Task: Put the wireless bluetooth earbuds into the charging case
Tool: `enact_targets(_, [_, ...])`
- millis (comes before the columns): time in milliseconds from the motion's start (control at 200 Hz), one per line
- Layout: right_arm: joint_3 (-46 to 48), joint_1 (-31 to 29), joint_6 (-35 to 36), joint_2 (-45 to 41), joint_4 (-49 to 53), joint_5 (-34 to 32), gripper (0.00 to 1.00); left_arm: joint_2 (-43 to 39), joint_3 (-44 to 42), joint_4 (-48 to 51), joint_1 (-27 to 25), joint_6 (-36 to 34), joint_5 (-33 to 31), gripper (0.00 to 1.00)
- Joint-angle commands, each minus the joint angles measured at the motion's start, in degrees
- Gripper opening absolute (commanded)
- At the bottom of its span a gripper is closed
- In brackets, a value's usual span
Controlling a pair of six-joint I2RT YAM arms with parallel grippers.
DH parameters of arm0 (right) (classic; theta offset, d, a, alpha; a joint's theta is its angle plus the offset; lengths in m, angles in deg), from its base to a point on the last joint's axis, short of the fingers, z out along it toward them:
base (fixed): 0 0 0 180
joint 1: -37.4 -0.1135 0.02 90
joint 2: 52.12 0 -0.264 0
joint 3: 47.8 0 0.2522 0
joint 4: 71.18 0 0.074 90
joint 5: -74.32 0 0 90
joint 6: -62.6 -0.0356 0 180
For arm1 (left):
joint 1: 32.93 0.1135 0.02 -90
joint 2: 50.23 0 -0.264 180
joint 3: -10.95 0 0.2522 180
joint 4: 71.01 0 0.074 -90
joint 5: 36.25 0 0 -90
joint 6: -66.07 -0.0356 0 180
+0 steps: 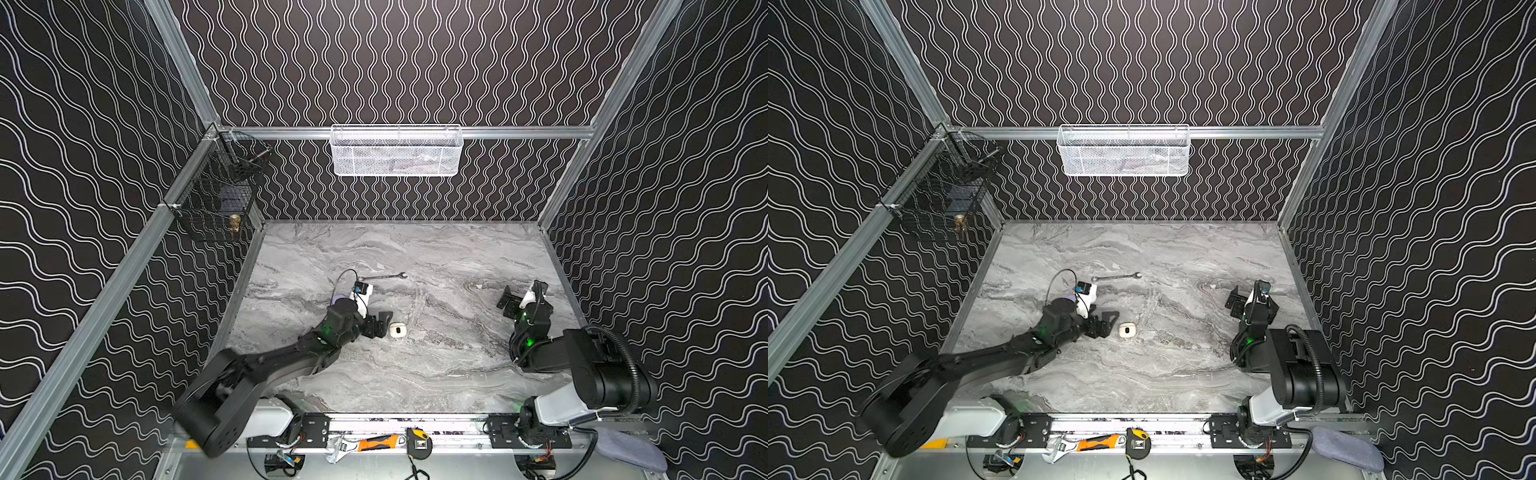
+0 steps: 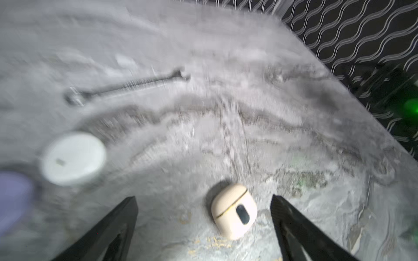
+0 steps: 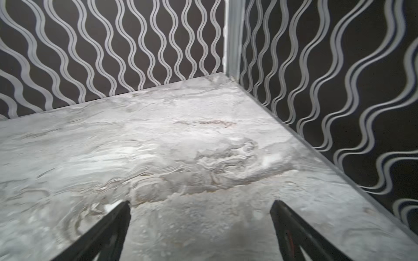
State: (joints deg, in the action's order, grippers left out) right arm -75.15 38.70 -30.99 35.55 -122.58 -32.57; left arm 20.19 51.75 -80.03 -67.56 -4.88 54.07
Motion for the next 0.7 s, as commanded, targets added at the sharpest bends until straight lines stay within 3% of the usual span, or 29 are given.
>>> enact_targets(0, [-1.3,0.11,0.15,-0.71,-0.53,2.01,1.0,-5.73,2.9,11.65,1.56,-8.57,-12.53,0.99])
enact_targets(80, [0.11,0.04,1.53,1.24,-7.21,2.3,1.0,-8.06,1.72,9.8,3.94,-15.42,-21.34,0.99])
enact_targets(160, [-0.9,0.02,0.8,-0.18,-2.41,2.29,1.0,-6.86,-3.06,-0.01,7.3,-23.29,-27.84,0.99])
enact_targets(235, [-0.71,0.02,1.01,0.19,-3.59,2.33,1.0,-2.43,-8.0,-11.0,12.14,-27.08,-30.17,0.99])
enact_targets(325, [-0.33,0.02,1.24,0.77,-5.58,2.33,1.0,5.09,-11.15,-23.19,20.51,-24.33,-23.45,0.99])
enact_targets(380, [-0.65,0.02,1.02,0.22,-3.74,2.22,1.0,7.6,-9.16,-22.29,22.53,-23.33,-20.39,0.99])
enact_targets(505, [-0.36,0.02,1.32,0.68,-5.42,2.25,1.0,15.32,-9.25,-33.26,27.97,-23.63,-11.64,0.99])
enact_targets(596, [-0.43,0.02,1.22,0.59,-5.01,2.3,1.0,27.25,-12.03,-52.74,31.6,-23.12,-4.55,0.99])
enact_targets(661, [-0.38,0.02,1.29,0.72,-5.38,2.27,1.0,22.81,-10.56,-41.51,31.73,-23.13,-2.19,0.99])
enact_targets(696, [-0.47,0.02,1.23,0.66,-5.01,2.29,1.0,24.24,-9.38,-42.13,31.81,-23.26,-1.69,0.99])
